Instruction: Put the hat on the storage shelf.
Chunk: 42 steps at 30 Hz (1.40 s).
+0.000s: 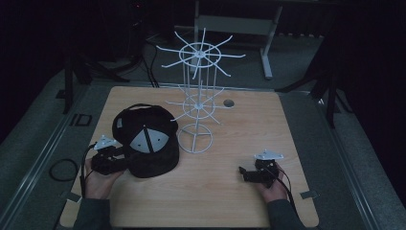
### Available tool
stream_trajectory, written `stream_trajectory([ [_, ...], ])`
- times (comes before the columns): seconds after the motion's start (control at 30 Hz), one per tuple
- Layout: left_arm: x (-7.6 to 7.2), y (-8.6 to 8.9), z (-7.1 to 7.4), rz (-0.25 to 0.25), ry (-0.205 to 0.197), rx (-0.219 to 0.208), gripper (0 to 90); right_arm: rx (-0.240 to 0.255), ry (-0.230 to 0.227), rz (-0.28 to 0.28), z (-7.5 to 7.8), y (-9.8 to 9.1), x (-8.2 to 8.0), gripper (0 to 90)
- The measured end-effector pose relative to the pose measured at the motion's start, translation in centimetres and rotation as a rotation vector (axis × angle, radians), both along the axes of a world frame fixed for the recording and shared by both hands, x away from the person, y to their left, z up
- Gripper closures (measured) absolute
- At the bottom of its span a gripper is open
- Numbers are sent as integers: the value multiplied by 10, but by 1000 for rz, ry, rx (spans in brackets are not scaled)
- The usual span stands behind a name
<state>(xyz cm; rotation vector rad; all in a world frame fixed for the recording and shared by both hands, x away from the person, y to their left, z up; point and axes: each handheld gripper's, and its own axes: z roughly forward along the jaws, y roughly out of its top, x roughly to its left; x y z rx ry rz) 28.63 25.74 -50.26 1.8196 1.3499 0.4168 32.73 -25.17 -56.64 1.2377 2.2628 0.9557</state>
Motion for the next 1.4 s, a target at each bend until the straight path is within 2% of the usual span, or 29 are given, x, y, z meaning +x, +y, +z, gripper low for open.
stream_trajectory([
  [0.4,-5,0,-2,2,-8,-9,327,0,0,1,0,0,0,131],
  [1.2,-6,3,-22,2,43,-28,328,0,0,0,0,0,0,131],
  [1.4,-5,4,-27,-1,54,-22,328,0,1,0,0,0,0,131],
])
